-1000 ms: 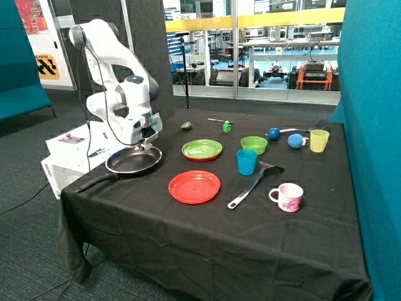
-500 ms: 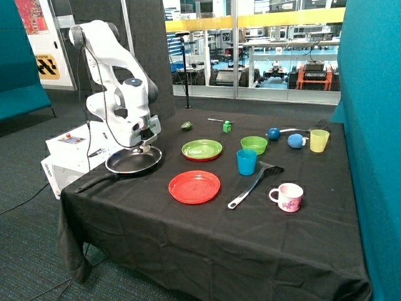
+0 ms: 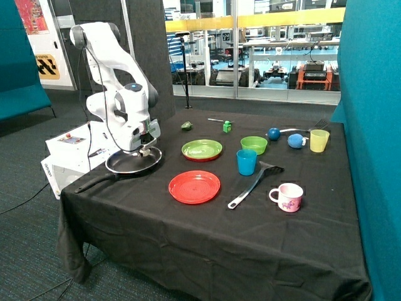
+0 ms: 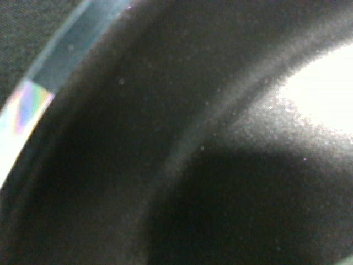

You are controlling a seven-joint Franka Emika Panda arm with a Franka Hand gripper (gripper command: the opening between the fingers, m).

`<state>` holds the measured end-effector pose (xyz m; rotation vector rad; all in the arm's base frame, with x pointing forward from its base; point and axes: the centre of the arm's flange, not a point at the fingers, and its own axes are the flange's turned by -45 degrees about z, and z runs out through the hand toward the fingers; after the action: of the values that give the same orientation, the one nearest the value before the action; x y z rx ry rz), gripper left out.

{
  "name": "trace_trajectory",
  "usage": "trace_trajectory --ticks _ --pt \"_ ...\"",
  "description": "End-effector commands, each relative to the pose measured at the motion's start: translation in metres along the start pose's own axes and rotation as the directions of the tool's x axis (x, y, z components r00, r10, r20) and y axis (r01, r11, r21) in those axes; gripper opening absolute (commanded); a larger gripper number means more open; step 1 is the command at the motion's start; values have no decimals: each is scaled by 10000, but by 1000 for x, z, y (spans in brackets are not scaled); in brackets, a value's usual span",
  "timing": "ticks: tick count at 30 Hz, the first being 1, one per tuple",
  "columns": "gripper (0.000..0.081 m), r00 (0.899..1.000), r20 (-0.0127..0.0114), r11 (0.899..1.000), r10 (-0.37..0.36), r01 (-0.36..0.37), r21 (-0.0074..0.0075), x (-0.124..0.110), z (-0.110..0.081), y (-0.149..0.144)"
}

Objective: Cook the vegetables

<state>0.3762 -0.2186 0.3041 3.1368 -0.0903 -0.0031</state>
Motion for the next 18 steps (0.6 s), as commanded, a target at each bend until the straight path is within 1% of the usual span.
trace_trajectory --ticks 1,3,4,5,9,13,15,16,17,18 --pt "804 10000 -19 10000 73 -73 35 5 10 -7" --pt "807 10000 -19 10000 44 -44 35 7 12 -9" --pt "807 9999 -19 9999 -133 133 35 9 12 -9" --pt "808 9999 -18 9999 124 -124 35 10 13 -11" --pt "808 9996 -18 9996 264 -264 36 11 17 -12" --pt "808 9992 -17 9992 400 -400 36 10 17 -6" --pt "808 9993 -17 9993 366 -366 36 9 16 -3" --pt "808 9998 -18 9998 190 -190 35 9 16 -2" --pt "808 9994 -17 9993 359 -359 36 9 16 -1" --pt "808 9997 -18 9997 254 -254 36 9 15 1"
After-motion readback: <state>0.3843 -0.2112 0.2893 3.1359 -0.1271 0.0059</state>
